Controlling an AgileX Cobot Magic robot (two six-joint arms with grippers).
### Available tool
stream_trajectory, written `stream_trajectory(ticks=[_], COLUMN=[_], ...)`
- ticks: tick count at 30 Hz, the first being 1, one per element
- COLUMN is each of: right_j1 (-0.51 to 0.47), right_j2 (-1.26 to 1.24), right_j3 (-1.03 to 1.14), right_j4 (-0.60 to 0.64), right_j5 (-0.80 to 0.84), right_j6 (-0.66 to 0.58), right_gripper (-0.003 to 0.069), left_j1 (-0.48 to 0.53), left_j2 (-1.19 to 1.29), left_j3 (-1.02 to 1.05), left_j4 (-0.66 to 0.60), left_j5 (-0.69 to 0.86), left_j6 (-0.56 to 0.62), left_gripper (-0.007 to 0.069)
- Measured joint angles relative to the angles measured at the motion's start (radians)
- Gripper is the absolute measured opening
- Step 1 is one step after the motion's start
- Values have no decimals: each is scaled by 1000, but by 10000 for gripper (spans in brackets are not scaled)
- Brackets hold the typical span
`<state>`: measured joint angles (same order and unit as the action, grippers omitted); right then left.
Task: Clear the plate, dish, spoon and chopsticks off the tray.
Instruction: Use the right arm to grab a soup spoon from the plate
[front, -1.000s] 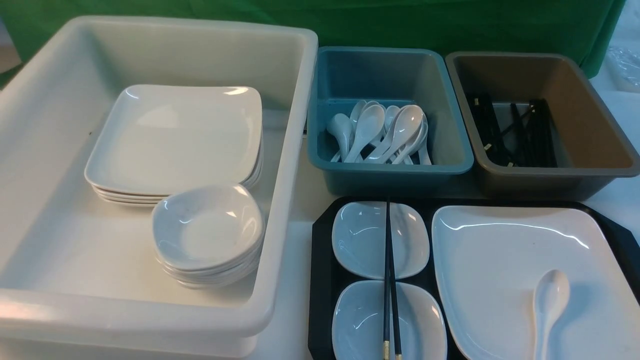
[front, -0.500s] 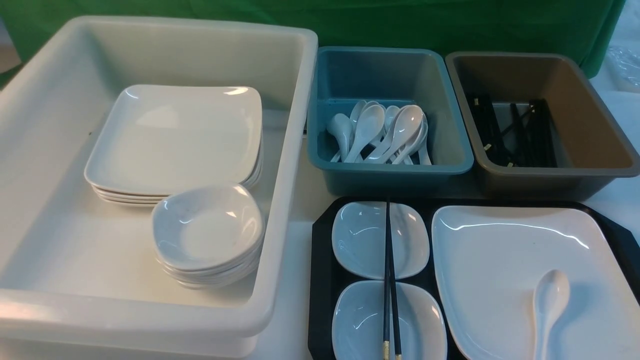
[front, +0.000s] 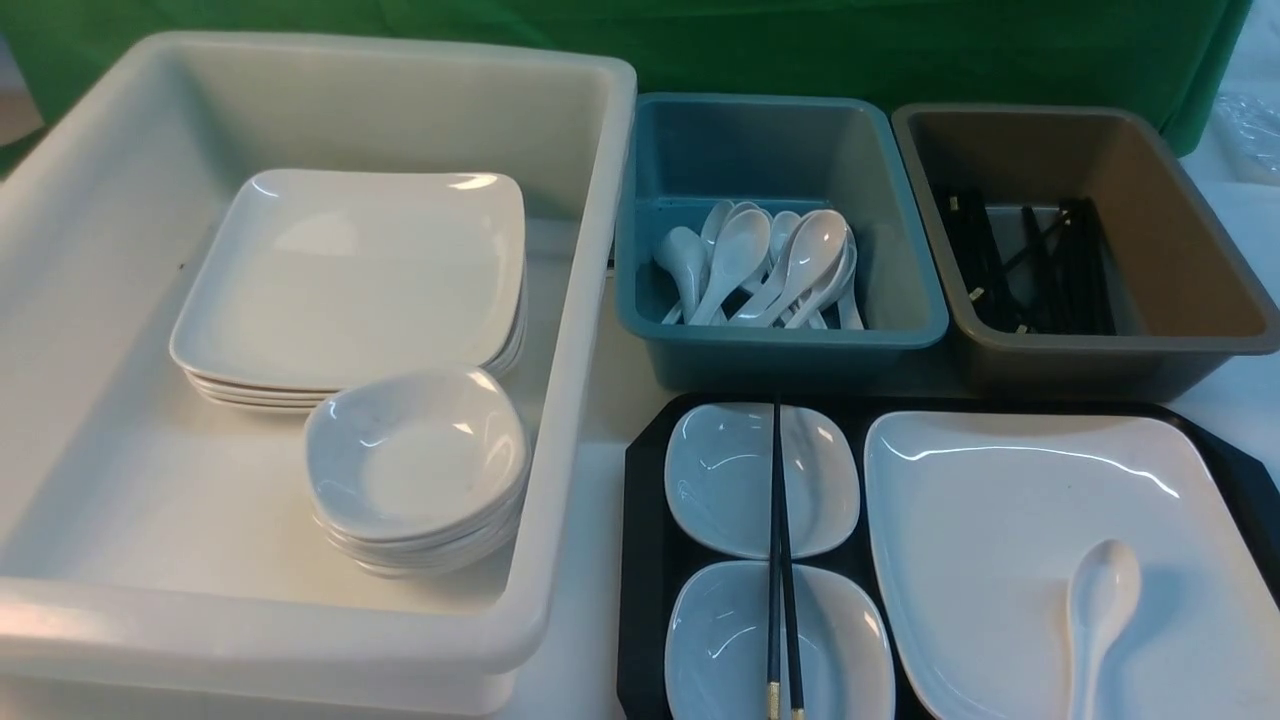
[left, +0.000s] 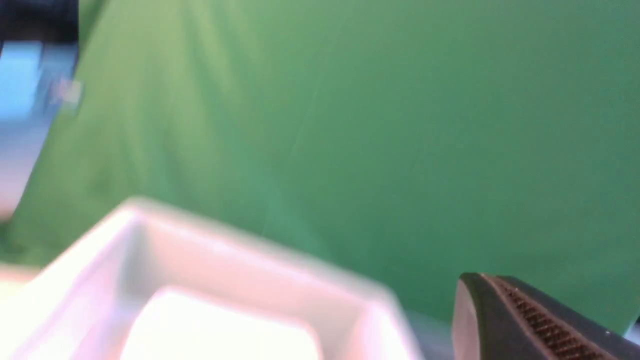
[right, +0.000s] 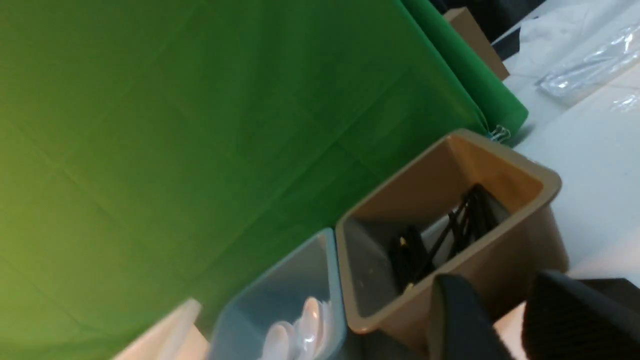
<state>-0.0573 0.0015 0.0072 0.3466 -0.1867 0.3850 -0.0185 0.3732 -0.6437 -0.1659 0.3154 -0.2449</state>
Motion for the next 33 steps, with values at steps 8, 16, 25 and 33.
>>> stream_trajectory(ticks=[8, 16, 25, 33], right_j1=[60, 141, 141, 160], right_j2=[72, 606, 1148, 1420], right_j3=[-263, -711, -892, -898], right_j4=[-39, -136, -156, -162], right_j5=[333, 915, 1152, 1098], right_j6=[-149, -309, -372, -335], right_gripper=[69, 46, 106, 375], left_j1=[0, -82, -576, -788], left_j2=[464, 797, 929, 1106], left_j3=[-277, -293, -477, -559], left_j4=[-142, -289, -35, 25], left_j5=[569, 634, 599, 594], left_j6=[245, 440, 185, 105], left_gripper=[4, 1, 1, 1])
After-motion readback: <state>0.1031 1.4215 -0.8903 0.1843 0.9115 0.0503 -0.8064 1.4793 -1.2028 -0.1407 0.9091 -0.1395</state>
